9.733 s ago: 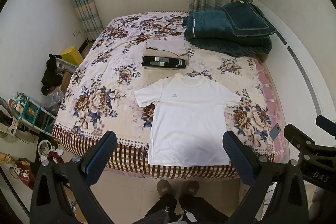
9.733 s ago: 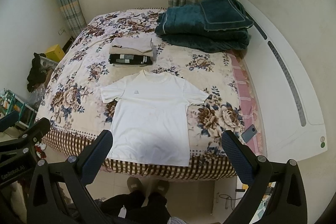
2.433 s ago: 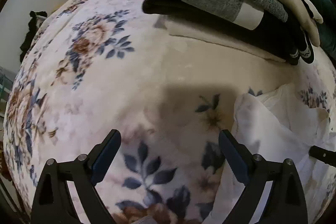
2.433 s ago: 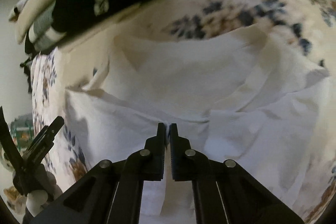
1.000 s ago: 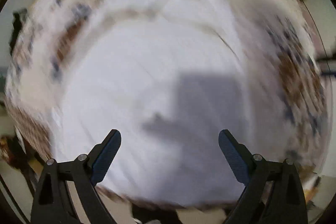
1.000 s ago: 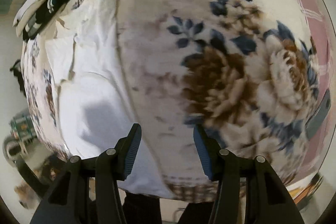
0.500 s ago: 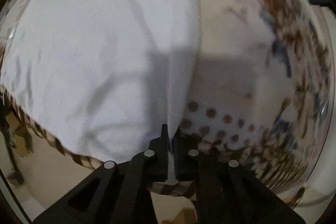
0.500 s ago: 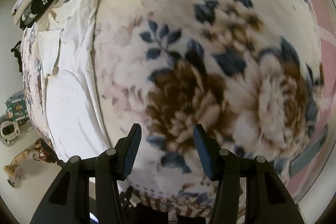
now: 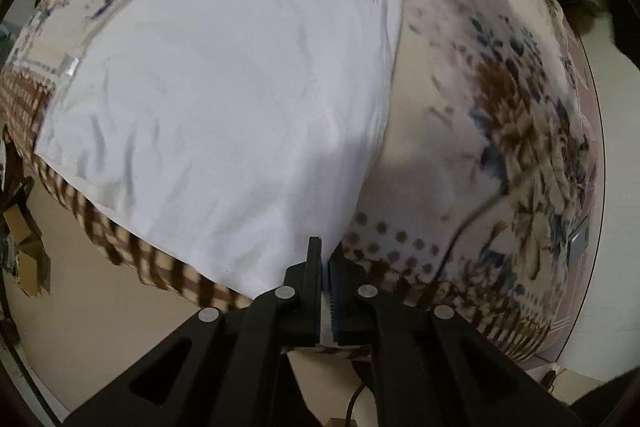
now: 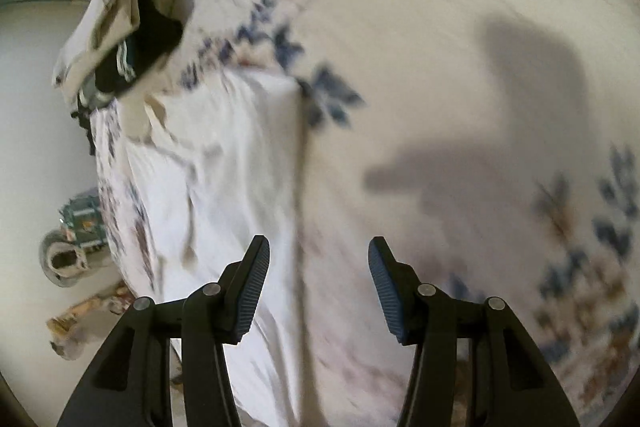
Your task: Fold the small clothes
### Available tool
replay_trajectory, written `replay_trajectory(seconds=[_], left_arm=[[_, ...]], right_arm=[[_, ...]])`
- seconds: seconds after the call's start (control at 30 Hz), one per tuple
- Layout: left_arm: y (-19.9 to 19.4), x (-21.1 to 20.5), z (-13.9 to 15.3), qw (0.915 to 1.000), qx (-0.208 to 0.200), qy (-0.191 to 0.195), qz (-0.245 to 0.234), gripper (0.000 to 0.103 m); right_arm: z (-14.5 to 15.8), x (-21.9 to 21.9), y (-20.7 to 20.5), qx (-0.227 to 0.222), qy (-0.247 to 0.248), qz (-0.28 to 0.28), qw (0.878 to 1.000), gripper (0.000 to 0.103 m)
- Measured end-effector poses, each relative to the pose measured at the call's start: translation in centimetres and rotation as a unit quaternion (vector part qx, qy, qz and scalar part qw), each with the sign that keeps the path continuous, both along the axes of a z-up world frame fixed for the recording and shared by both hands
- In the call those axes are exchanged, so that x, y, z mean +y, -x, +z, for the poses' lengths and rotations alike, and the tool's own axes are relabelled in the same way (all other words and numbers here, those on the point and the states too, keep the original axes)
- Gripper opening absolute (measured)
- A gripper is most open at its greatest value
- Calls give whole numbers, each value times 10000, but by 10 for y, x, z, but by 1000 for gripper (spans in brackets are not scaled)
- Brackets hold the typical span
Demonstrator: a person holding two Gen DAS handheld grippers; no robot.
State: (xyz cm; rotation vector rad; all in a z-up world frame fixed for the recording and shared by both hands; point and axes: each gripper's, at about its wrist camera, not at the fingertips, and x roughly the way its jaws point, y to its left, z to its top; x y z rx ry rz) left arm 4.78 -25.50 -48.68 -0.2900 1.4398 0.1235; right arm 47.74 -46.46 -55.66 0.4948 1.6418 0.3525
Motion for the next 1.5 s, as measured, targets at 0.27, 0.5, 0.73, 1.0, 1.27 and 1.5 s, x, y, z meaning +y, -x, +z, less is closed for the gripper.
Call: replay_trajectory(seconds=[0.27, 0.5, 0.73, 1.0, 1.27, 1.5], left_arm=[[-1, 33, 24, 9998, -137, 85, 124, 1], [-1, 79, 39, 9990, -253, 288, 241, 1], [-6, 167, 58, 9944, -493, 608, 717, 1], [-11, 293, 38, 9847, -534, 840, 1432, 1], [-15, 378, -46, 9731, -151, 1233, 1938, 1], [-12, 399, -73, 9670, 11, 1547, 2022, 1]], right_arm=[[-32, 58, -61, 67, 234, -22, 9997, 54], [-26, 92, -63, -326, 772, -90, 9964, 4], [41, 146, -75, -686, 1003, 16, 9926, 4], [92, 265, -96, -996, 1294, 462, 9855, 4], [43, 391, -117, -997, 1900, 744, 9739, 4], [-2, 447, -117, -984, 2345, 966, 9623, 4]])
